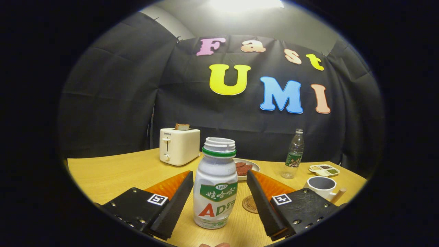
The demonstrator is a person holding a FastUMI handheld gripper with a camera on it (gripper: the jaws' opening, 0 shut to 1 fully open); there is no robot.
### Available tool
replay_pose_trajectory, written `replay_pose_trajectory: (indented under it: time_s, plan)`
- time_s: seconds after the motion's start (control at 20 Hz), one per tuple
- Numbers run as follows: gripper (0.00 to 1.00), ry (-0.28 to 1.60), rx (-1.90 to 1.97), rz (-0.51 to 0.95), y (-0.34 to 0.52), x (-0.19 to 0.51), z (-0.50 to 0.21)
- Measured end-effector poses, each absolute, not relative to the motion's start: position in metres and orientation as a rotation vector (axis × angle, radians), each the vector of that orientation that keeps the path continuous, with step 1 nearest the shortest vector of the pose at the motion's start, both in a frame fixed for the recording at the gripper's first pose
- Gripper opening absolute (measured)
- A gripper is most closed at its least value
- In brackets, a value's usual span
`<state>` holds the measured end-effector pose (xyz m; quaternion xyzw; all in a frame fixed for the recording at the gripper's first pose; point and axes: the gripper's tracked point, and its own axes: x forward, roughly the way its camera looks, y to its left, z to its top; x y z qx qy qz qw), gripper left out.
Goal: Take the bottle from table, then pour the juice into the cup, finally place the bottle on the coaster
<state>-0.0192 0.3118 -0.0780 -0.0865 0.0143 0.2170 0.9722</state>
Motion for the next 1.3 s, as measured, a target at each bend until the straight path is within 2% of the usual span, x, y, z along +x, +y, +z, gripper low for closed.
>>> replay_pose_trajectory:
  time_s: [0.25, 0.45, 0.55, 0.7, 1.3]
  plan:
    - [0.95, 0.051, -0.200, 0.373, 0.302, -0.008, -0.086]
    - [0.94, 0.073, -0.157, 0.386, 0.306, -0.007, -0.089]
    - [0.70, 0.076, -0.159, 0.399, 0.306, -0.010, -0.088]
    - [0.68, 0.074, -0.154, 0.371, 0.296, -0.012, -0.084]
    - [0.67, 0.047, -0.033, 0.227, 0.253, -0.009, -0.016]
